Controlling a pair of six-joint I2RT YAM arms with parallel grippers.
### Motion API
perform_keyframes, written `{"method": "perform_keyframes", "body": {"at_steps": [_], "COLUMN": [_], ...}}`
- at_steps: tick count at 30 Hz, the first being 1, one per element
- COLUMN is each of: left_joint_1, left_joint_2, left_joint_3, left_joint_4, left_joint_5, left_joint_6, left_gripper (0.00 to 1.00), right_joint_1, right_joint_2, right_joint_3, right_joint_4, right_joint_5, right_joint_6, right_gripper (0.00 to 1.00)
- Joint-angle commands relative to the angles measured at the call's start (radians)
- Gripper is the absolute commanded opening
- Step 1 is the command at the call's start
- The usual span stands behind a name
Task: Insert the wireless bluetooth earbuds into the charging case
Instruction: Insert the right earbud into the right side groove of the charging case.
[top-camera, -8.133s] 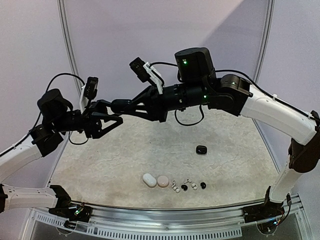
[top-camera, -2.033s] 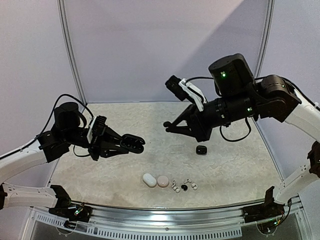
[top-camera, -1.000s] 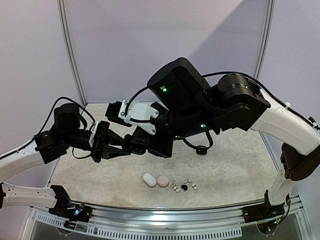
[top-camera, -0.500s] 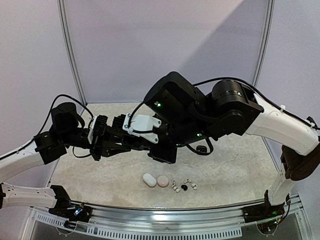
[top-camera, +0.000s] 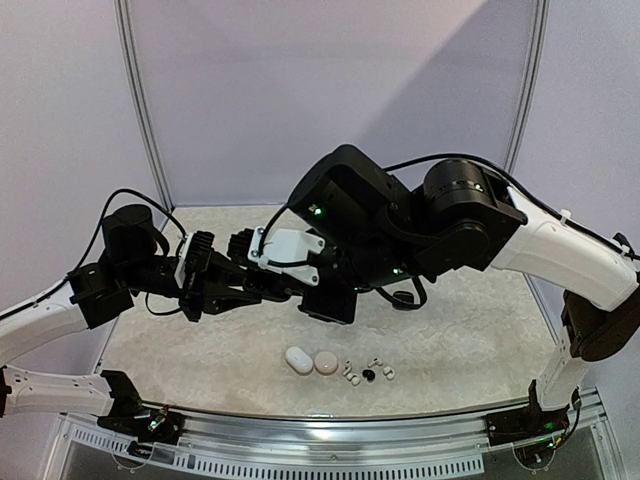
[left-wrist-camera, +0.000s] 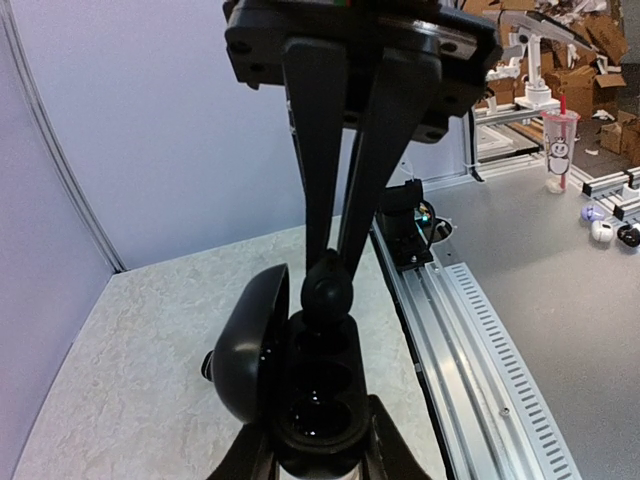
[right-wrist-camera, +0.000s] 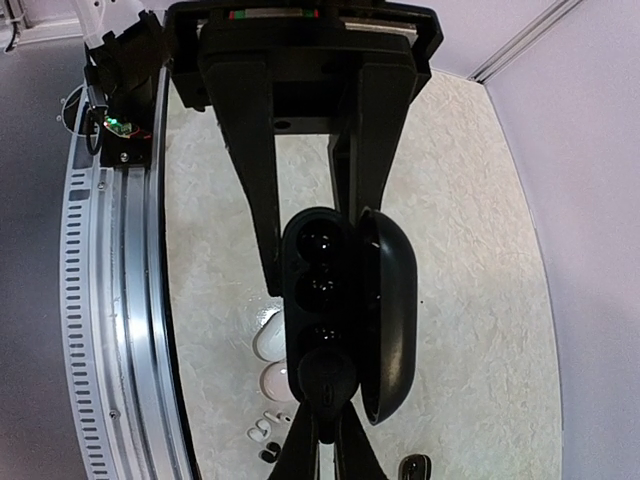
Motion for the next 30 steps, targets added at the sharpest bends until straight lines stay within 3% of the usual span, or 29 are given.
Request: {"method": "perform_keyframes", "body": {"at_steps": [1, 15, 25, 30], "left_joint_1": [-0.014, -0.015, -0.014, -0.015], "left_joint_2": [-0.008, -0.007, -0.01, -0.01], "left_joint_3": [0.002, -0.007, -0.015, -0.016], "left_joint_4": [-0.012, 0.017, 0.039, 0.047], "left_joint_5": [0.008, 0.011, 0.016, 0.024], "left_joint_6": [-0.001, -0.036, -0.049, -0.064], "left_gripper": [0.0, 0.0, 0.0, 0.0], "right_joint_1": [-0.006, -0.005, -0.005, -0.009], "right_joint_2": [0.014, 0.062, 0.08, 0.08], "right_joint_3": [0.019, 0.064, 0.075, 0.081], "right_joint_4": [-0.046, -0.066, -0.062, -0.06], "right_joint_5": [0.018, 0.046, 0.112, 0.126], "right_joint_6": [-0.026, -0.062, -0.056, -0.045], "right_gripper": [0.02, 0.05, 0.2, 0.22]}}
